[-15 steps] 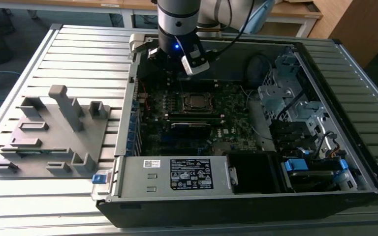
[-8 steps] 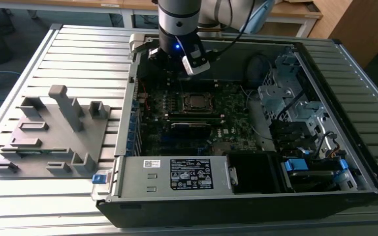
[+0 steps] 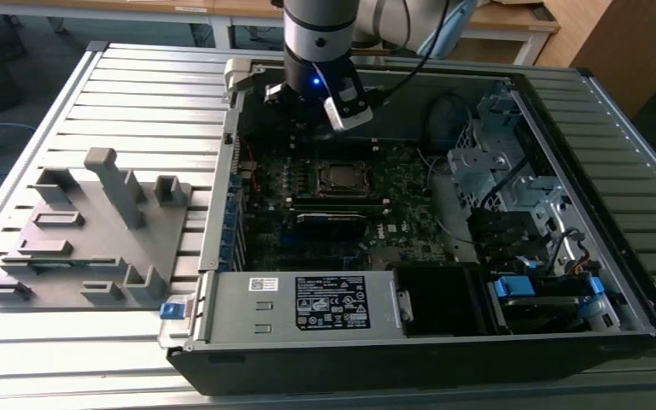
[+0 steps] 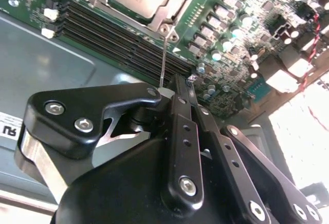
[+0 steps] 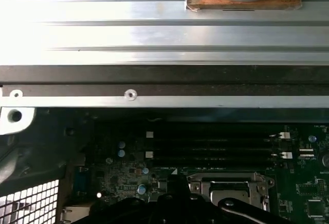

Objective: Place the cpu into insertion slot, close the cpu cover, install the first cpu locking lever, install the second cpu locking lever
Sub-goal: 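Install the first cpu locking lever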

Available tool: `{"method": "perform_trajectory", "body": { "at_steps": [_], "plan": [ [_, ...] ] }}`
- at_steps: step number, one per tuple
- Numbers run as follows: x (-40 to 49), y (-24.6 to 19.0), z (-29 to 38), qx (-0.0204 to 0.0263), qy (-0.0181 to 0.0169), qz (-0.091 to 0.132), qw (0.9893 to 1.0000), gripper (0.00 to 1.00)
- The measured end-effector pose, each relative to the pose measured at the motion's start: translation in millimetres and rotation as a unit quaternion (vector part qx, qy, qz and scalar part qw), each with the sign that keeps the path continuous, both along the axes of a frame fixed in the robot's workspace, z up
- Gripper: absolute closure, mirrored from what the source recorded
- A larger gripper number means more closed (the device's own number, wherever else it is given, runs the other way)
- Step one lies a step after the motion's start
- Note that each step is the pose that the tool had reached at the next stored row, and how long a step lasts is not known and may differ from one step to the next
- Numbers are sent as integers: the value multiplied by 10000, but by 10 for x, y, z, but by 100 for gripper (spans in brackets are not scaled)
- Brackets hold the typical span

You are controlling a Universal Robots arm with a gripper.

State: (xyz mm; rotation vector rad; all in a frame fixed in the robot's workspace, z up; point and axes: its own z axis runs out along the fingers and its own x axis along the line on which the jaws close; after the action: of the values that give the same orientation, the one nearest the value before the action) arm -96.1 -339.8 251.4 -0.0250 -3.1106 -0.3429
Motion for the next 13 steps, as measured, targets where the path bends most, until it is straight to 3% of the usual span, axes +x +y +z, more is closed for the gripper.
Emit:
{"method": "perform_trajectory", "body": {
  "at_steps": [13],
  "plan": [
    [207, 0, -2, 0, 0, 0, 10000, 90]
  ]
}}
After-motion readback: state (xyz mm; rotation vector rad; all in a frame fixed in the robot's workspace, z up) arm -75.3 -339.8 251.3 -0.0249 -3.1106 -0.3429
